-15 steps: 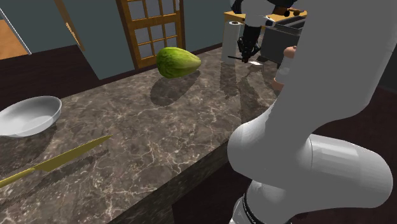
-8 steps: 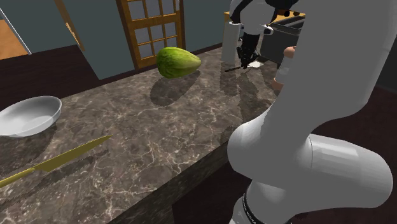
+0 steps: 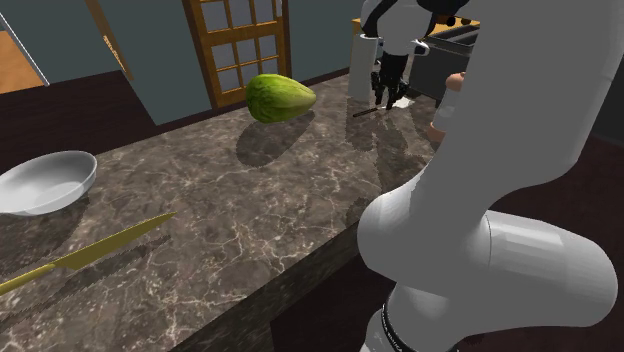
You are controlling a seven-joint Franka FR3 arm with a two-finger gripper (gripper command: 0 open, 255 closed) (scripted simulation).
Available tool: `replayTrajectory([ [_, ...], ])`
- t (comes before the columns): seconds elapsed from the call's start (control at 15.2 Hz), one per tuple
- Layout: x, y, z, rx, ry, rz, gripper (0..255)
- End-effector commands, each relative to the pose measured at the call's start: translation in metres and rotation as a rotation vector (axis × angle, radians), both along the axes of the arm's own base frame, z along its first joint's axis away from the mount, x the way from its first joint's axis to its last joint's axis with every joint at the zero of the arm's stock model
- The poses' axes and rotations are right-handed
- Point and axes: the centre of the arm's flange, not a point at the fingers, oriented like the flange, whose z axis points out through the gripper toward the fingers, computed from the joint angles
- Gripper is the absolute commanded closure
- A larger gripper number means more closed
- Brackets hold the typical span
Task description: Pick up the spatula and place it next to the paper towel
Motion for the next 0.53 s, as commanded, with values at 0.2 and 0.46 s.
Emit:
replayTrajectory([
  [0.2, 0.0, 0.0, 0.0, 0.0, 0.0, 0.0, 0],
  [0.46, 0.001, -0.002, 0.04, 0.0, 0.0, 0.0, 0],
])
